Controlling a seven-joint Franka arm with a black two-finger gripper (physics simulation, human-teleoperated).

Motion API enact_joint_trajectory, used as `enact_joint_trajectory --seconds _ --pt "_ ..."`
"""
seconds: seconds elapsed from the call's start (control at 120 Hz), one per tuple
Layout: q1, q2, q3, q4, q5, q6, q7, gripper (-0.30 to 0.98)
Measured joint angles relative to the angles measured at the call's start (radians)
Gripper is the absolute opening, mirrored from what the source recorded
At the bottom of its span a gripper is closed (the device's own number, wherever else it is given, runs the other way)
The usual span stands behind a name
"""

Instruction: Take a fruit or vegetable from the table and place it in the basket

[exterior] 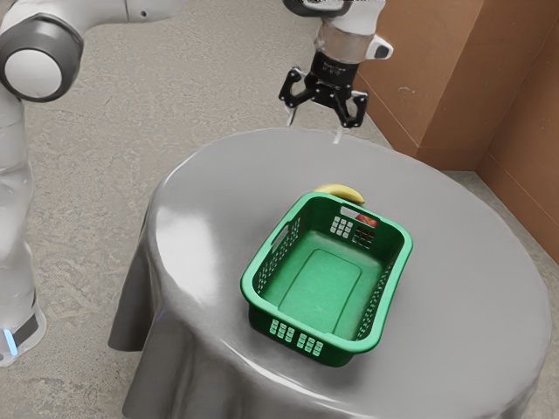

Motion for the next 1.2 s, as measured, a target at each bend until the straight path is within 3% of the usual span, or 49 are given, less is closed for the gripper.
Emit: enact_joint_trajectory --seconds 0.175,0.4,0.517,0.583,0.65,0.817,0.867,1.0,1.2 --pt "-0.051 -0.005 -0.002 0.001 -0.002 -0.029 -0.359 0.69" --pt "-0.103 -0.020 0.003 -0.001 -0.019 -0.047 -0.603 0.69" --pt "-0.070 0.035 0.007 -0.019 -0.059 0.010 -0.506 0.69" --pt "0.032 0.030 0.014 -0.065 -0.101 0.051 -0.432 0.69" --pt "0.119 -0.035 0.046 -0.207 -0.129 0.106 -0.368 0.69" --pt "0.337 -0.087 0.067 -0.293 -0.113 0.210 -0.235 0.69" --pt "0.297 -0.100 0.066 -0.294 -0.100 0.228 -0.205 0.69" --pt "0.007 -0.122 0.068 -0.279 -0.097 0.262 -0.116 0.69" --pt "0.008 -0.074 0.062 -0.275 -0.036 0.292 0.012 0.69"
